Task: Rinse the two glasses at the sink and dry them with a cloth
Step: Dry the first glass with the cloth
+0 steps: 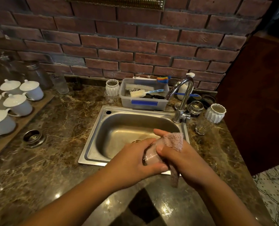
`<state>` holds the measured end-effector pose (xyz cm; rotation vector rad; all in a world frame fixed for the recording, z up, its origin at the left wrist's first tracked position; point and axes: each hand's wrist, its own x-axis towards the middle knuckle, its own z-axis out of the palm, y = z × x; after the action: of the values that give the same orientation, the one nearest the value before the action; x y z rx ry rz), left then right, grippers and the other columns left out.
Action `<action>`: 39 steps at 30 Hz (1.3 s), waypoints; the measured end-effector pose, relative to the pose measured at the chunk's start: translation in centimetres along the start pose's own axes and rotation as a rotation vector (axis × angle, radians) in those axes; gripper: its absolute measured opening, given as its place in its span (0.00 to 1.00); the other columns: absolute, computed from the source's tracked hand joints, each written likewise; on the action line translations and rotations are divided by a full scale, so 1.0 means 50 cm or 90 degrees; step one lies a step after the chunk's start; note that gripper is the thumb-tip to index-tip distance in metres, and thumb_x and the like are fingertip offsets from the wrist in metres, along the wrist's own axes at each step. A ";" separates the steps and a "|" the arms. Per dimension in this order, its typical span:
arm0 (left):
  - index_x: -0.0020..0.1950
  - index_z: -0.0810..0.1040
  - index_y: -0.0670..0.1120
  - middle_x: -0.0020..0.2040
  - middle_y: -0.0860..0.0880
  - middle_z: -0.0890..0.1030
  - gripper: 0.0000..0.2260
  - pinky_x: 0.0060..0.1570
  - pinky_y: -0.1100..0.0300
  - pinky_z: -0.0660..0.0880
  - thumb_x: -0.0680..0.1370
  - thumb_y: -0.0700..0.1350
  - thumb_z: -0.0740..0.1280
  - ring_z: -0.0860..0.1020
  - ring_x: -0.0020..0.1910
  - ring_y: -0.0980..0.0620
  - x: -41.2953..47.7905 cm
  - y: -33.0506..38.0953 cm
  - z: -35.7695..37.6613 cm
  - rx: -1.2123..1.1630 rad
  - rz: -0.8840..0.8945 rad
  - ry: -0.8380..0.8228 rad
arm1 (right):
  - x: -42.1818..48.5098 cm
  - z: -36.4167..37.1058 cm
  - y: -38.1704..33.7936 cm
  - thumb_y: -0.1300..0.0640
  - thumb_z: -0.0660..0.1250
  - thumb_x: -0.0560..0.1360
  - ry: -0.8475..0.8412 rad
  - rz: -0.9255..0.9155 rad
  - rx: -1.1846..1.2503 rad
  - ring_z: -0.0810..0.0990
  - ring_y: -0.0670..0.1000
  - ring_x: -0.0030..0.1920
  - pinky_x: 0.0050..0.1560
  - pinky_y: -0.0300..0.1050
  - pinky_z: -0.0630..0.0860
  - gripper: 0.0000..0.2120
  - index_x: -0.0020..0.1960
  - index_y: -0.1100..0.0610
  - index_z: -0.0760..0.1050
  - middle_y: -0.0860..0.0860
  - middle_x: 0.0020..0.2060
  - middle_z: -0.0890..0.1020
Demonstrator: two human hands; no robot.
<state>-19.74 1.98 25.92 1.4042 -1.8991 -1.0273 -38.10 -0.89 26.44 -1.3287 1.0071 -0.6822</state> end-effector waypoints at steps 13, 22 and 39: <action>0.60 0.78 0.44 0.47 0.41 0.86 0.25 0.36 0.53 0.82 0.70 0.57 0.74 0.84 0.37 0.44 -0.091 -0.105 0.025 -0.759 -0.336 0.082 | 0.078 0.087 0.034 0.55 0.64 0.82 0.226 0.131 0.391 0.88 0.55 0.49 0.46 0.56 0.83 0.14 0.66 0.57 0.74 0.57 0.52 0.87; 0.71 0.71 0.51 0.58 0.49 0.86 0.36 0.53 0.59 0.80 0.65 0.40 0.79 0.84 0.57 0.53 -0.170 -0.242 0.014 -0.676 -0.307 0.198 | 0.083 0.224 0.149 0.53 0.64 0.82 0.171 0.078 0.132 0.80 0.53 0.65 0.68 0.59 0.74 0.21 0.73 0.41 0.67 0.52 0.66 0.79; 0.69 0.70 0.51 0.63 0.54 0.78 0.38 0.65 0.63 0.73 0.64 0.37 0.82 0.77 0.64 0.60 -0.191 -0.511 -0.112 -0.239 -0.213 0.035 | 0.160 0.399 0.293 0.69 0.62 0.81 0.063 0.107 0.007 0.76 0.44 0.69 0.69 0.44 0.75 0.24 0.75 0.58 0.67 0.47 0.69 0.78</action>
<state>1.01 5.66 7.74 1.5289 -1.3646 -1.4018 -18.90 3.54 9.48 -1.1954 1.1785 -0.6289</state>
